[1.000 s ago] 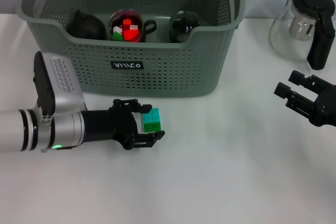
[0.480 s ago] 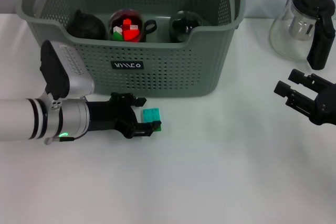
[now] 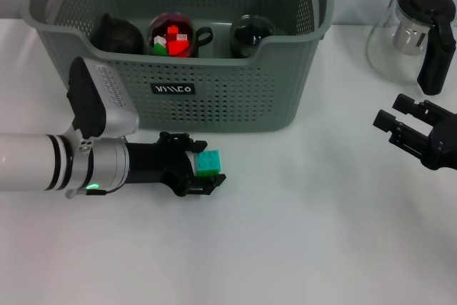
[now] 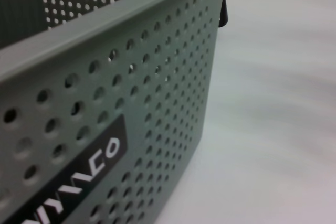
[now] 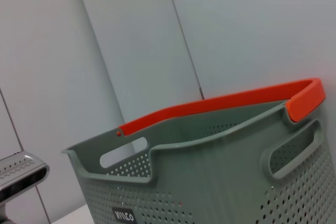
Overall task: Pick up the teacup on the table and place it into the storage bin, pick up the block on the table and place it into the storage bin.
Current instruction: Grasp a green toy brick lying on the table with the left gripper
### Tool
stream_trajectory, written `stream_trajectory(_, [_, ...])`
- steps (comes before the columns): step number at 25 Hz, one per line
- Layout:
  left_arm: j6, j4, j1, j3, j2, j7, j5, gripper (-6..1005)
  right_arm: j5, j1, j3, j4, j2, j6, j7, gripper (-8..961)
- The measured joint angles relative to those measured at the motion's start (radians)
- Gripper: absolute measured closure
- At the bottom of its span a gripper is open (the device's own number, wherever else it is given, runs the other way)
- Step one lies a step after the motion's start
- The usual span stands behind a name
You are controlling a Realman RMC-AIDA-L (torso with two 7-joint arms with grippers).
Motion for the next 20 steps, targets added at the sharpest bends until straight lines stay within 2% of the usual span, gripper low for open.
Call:
stream_trajectory(11, [0.121, 0.070, 0.050, -0.004, 0.000, -0.006, 0.047, 265, 0.000, -0.001, 0.000, -0.002, -0.001, -0.002, 0.000, 310])
stream_trajectory(20, [0.128, 0.118, 0.075, -0.006, 0.000, -0.006, 0.050, 265, 0.004, 0.002, 0.000, -0.002, -0.003, 0.000, 0.000, 312])
